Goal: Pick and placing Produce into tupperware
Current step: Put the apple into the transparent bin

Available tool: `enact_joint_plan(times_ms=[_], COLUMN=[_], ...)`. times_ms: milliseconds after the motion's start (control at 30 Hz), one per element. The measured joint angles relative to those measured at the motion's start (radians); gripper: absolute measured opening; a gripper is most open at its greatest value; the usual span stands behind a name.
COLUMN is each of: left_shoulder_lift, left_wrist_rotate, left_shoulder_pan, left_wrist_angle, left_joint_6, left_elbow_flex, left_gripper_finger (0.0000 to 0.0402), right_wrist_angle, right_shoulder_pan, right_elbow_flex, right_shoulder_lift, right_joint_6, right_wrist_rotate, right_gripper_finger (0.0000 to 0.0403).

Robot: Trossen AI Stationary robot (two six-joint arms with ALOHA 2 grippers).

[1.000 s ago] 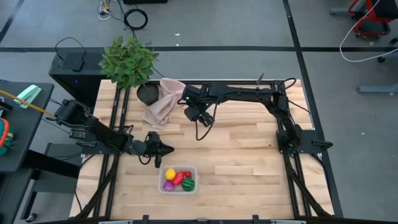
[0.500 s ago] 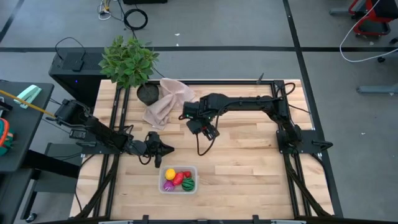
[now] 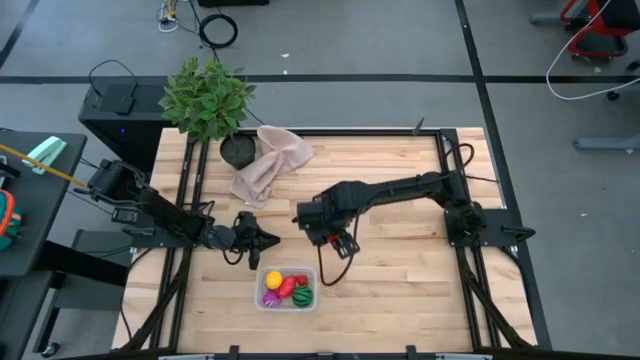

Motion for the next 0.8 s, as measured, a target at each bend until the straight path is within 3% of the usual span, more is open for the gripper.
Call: enact_joint_plan(times_ms=[300, 800], left_shoulder_lift=[0.0, 0.0], left_wrist_rotate=[0.0, 0.0], left_shoulder_pan=[0.0, 0.0], left_wrist_angle=[0.001, 0.094], left_joint_6=[-0.007, -0.012], left_elbow_flex=[0.0, 0.0], left_gripper_finger=[0.0047, 0.0047], right_wrist_angle=[-0.034, -0.01], right_shoulder_pan=[0.103, 0.302], right_elbow_flex=[0.0, -0.001], right_shoulder_lift=[0.0, 0.0], right_joint_6=[0.245, 0.595], right_wrist_rotate=[-0.082, -0.084], right_gripper_finger=[0.0272, 0.0272])
